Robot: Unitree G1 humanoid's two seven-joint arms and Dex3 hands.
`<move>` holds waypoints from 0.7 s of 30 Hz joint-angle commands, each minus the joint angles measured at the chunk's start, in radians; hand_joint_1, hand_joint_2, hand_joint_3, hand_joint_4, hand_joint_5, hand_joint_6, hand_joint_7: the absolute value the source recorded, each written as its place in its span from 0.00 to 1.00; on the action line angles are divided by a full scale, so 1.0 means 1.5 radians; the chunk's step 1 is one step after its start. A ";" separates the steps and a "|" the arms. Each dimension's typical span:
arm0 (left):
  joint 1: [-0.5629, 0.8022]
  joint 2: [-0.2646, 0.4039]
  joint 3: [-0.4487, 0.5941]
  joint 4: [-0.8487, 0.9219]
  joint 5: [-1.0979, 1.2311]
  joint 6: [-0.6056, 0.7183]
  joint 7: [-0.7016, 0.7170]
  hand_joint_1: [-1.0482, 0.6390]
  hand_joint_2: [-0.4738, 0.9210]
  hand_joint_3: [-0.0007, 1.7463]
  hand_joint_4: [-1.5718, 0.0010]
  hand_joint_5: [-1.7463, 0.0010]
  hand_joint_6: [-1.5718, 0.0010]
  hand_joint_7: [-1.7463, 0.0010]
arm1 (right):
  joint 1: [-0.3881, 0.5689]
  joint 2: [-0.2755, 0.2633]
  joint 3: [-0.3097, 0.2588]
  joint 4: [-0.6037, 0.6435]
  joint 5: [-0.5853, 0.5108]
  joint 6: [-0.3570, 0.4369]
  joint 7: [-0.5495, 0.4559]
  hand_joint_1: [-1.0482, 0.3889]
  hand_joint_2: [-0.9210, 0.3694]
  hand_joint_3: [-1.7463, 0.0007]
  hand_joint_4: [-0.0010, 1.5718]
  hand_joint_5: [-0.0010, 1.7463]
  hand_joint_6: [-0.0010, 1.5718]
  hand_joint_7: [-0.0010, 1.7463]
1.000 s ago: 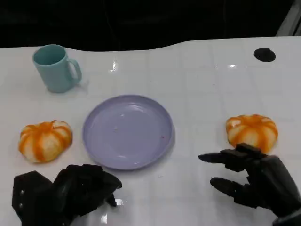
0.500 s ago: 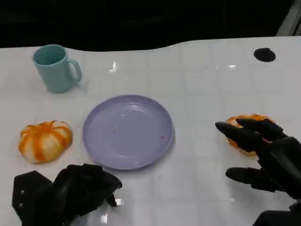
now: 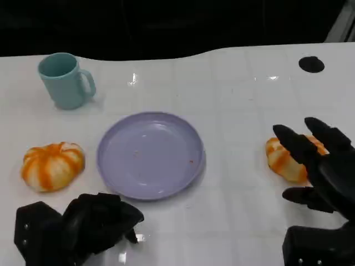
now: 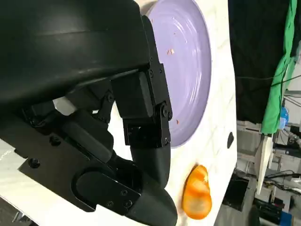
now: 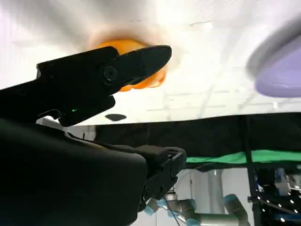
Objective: Grasp the bread from the table and place it into the plate.
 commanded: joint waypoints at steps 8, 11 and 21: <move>0.010 0.010 0.002 0.001 0.001 0.011 0.003 0.00 0.83 0.10 0.41 0.15 0.03 0.78 | -0.067 -0.005 0.026 0.115 -0.003 0.038 -0.022 0.32 0.03 0.99 0.00 0.05 0.10 0.01; 0.010 0.010 0.003 0.002 0.001 0.009 0.001 0.00 0.83 0.10 0.41 0.15 0.03 0.78 | -0.084 -0.004 0.034 0.148 0.003 0.038 -0.028 0.31 0.04 1.00 0.00 0.07 0.11 0.01; 0.013 0.011 0.002 -0.002 0.001 0.008 0.000 0.00 0.83 0.10 0.42 0.15 0.03 0.78 | -0.138 0.007 0.068 0.234 0.011 0.054 -0.021 0.35 0.04 1.00 0.00 0.10 0.12 0.01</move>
